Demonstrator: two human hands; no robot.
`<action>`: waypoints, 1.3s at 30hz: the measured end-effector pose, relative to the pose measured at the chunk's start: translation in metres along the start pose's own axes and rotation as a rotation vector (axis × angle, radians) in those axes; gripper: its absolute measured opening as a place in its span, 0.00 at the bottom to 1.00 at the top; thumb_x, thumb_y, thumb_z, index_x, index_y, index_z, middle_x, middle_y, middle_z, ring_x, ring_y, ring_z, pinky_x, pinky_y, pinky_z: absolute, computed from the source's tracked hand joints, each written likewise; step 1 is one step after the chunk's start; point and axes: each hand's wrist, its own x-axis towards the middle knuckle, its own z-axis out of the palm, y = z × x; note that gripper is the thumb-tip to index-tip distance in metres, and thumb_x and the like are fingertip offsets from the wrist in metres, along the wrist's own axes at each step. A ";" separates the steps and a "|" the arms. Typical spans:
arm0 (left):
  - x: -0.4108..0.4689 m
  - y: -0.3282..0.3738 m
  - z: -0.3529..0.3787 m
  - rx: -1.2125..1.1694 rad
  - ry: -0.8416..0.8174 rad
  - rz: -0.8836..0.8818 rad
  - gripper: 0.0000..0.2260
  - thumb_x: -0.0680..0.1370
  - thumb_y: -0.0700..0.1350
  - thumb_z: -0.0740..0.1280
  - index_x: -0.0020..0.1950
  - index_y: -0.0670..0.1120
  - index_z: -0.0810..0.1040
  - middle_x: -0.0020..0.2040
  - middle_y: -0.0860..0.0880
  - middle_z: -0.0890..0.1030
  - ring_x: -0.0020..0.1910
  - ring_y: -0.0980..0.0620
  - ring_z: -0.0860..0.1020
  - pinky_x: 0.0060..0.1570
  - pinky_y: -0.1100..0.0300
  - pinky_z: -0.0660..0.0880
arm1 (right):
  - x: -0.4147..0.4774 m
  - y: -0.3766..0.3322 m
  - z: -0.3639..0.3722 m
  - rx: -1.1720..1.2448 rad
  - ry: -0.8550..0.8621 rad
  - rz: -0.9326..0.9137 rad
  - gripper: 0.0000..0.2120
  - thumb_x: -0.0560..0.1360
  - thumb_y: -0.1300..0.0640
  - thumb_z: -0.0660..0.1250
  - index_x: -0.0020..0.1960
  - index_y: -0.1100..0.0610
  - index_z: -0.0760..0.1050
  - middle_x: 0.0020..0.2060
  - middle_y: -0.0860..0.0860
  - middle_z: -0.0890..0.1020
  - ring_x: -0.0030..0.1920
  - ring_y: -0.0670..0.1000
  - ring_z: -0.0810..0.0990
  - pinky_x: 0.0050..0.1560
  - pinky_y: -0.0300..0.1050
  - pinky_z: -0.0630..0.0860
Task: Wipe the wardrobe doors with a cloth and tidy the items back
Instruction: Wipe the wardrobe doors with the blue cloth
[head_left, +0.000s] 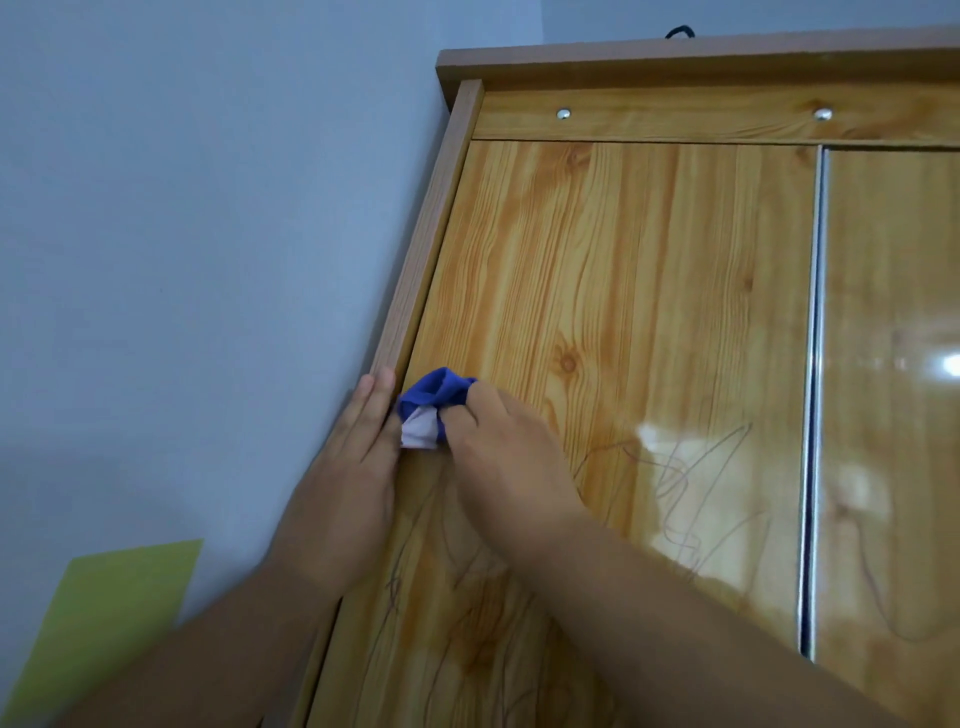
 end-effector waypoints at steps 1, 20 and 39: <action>0.001 0.000 0.000 0.023 0.002 0.000 0.32 0.78 0.26 0.63 0.82 0.40 0.64 0.84 0.47 0.54 0.84 0.48 0.54 0.79 0.48 0.59 | -0.001 0.007 -0.003 -0.025 -0.002 -0.009 0.09 0.69 0.67 0.63 0.42 0.58 0.80 0.37 0.53 0.77 0.37 0.56 0.77 0.37 0.51 0.74; -0.002 -0.008 0.008 0.129 0.007 0.036 0.27 0.81 0.29 0.58 0.81 0.38 0.63 0.86 0.45 0.53 0.85 0.44 0.54 0.82 0.52 0.53 | -0.051 0.148 -0.101 -0.261 0.075 0.316 0.08 0.72 0.72 0.70 0.40 0.62 0.74 0.36 0.55 0.73 0.24 0.54 0.64 0.24 0.43 0.63; -0.010 -0.005 0.005 0.087 0.000 -0.001 0.31 0.80 0.27 0.61 0.83 0.41 0.61 0.86 0.48 0.53 0.85 0.47 0.53 0.82 0.51 0.56 | -0.048 0.023 -0.020 -0.063 0.034 0.112 0.13 0.58 0.72 0.74 0.37 0.60 0.76 0.35 0.54 0.75 0.23 0.51 0.62 0.22 0.39 0.57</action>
